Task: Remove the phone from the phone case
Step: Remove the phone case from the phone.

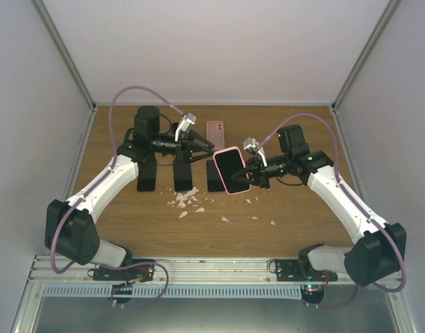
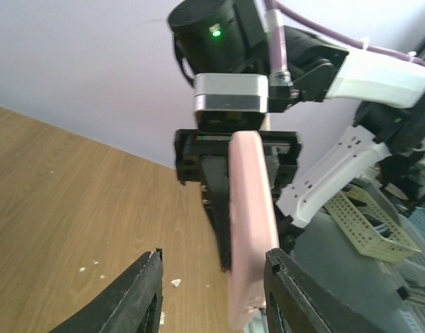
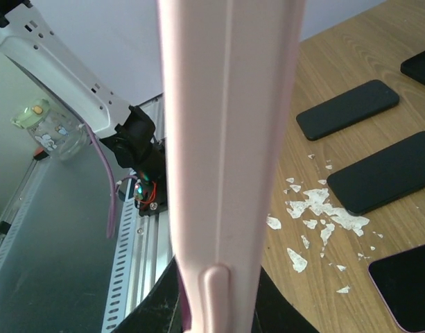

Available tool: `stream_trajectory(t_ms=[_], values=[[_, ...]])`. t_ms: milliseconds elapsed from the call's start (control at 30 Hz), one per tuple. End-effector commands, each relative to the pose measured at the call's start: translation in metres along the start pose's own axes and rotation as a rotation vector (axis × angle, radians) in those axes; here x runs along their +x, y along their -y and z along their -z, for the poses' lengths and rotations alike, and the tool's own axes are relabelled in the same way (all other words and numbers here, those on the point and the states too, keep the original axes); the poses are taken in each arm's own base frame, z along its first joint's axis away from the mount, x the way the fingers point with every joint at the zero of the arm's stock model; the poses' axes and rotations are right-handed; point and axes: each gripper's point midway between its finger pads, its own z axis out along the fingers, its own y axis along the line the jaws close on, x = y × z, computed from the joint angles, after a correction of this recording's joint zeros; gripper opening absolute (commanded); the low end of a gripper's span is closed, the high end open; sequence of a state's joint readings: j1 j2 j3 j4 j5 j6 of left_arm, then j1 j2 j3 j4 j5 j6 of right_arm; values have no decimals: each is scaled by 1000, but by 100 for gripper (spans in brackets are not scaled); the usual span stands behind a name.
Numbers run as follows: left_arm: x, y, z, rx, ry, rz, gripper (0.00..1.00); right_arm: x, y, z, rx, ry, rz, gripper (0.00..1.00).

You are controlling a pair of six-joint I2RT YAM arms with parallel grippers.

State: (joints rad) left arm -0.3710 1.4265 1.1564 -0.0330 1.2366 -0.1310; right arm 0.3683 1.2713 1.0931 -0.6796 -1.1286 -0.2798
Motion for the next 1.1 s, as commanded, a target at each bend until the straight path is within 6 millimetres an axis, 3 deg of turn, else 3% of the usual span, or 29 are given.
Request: stream_trajectory(t_ms=[0, 367, 600, 867, 1067], values=[[-5, 26, -4, 135, 3, -44, 42, -7, -2, 2, -8, 27, 34, 1], [-1, 16, -9, 92, -5, -38, 34, -8, -7, 2, -31, 34, 50, 1], [2, 5, -10, 50, -7, -35, 19, -8, -16, 4, -60, 42, 83, 1], [9, 7, -12, 105, -21, 26, 0, -9, -32, 8, -98, 58, 198, 1], [10, 5, -14, 104, -21, 41, 0, -9, -44, 6, -114, 38, 283, 1]])
